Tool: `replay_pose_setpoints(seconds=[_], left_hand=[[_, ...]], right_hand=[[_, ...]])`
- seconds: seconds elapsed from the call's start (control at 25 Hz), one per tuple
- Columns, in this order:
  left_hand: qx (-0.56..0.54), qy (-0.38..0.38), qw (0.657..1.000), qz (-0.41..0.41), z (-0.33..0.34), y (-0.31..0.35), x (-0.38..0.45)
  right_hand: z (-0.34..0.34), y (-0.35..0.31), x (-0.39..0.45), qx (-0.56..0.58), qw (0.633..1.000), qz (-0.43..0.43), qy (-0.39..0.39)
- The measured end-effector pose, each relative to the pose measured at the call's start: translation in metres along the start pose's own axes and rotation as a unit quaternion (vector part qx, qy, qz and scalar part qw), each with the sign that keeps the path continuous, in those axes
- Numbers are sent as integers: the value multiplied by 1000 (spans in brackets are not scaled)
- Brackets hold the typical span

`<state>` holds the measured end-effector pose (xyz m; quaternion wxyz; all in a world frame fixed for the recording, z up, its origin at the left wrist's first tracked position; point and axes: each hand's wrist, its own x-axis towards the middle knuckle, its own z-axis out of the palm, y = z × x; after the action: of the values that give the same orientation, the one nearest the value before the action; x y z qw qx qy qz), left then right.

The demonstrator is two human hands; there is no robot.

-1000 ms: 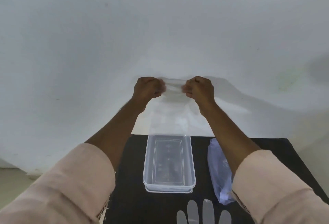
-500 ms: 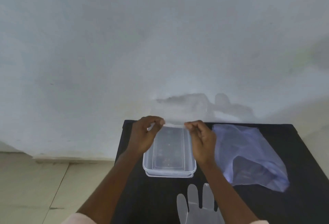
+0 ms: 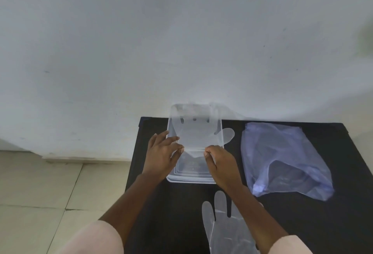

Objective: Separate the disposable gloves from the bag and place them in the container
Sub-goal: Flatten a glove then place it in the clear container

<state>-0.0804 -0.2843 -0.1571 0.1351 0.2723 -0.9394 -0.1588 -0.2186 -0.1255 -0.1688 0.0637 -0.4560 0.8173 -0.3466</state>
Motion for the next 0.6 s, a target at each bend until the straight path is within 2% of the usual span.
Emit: replay_pose_setpoints(seconds=[0.16,0.4,0.6], left_hand=[[48,-13,999,13,8,-4,-5],[96,-25,995,22,12,-6,-6],[118,-62,991,16,13,-7,-4]], right_hand=[[4,3,-6,-63,996,-49,-36],[2,1,0,-129,984,-70,-103],[-1,-6,12,-205,952,-68,-219]])
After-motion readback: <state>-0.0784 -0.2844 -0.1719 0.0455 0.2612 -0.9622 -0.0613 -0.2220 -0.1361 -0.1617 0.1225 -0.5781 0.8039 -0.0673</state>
